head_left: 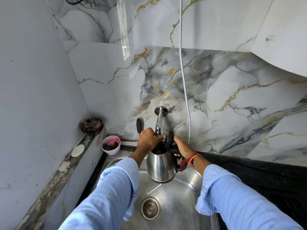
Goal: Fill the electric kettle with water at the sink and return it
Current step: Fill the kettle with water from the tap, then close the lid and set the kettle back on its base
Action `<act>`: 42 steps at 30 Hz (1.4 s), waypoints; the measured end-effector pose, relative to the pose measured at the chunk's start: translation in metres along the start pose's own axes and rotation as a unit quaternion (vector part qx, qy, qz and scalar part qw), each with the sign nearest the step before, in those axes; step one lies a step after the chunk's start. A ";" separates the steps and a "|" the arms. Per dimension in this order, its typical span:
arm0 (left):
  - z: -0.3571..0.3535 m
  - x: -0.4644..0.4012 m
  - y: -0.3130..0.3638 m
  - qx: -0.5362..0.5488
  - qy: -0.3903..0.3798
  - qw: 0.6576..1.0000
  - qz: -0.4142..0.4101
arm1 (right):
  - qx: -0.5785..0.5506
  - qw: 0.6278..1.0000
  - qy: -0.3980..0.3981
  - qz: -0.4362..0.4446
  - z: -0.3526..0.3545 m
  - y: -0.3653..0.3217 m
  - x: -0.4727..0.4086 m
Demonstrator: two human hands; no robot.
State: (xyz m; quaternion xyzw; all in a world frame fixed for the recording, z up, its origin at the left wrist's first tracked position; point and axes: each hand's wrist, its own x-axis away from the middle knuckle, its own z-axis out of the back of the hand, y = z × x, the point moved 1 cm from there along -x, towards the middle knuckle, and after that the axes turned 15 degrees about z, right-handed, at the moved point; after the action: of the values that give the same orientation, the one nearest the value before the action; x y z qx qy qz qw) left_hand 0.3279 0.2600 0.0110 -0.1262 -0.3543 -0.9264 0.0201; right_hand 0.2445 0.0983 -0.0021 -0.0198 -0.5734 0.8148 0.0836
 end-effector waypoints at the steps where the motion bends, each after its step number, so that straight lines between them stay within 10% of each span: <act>1: -0.001 0.002 -0.001 0.006 0.001 1.000 -0.006 | -0.001 1.000 0.002 0.003 0.001 0.001 0.000; 9: -0.001 0.010 -0.027 0.128 -0.187 0.970 0.091 | 0.001 1.000 0.019 0.020 0.010 0.006 0.006; 22: 0.017 0.071 -0.015 0.180 -0.172 0.968 0.010 | 0.187 0.967 0.161 0.068 0.039 -0.014 0.052; 25: 0.022 0.091 -0.004 0.019 -0.139 0.983 -0.118 | 0.211 0.948 0.228 0.073 0.043 -0.020 0.062; 29: 0.008 0.118 0.015 -0.235 -0.026 0.919 -0.317 | 0.218 0.936 0.263 0.084 0.044 -0.027 0.074; 42: -0.018 0.153 0.022 -0.242 0.022 0.934 -0.263 | 0.214 0.936 0.262 0.095 0.048 -0.037 0.111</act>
State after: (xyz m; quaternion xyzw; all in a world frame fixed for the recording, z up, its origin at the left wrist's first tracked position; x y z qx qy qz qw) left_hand 0.1783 0.2400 0.0503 -0.0090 -0.1393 -0.9589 -0.2472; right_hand 0.1335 0.0836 0.0559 -0.2689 -0.3382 0.8883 0.1556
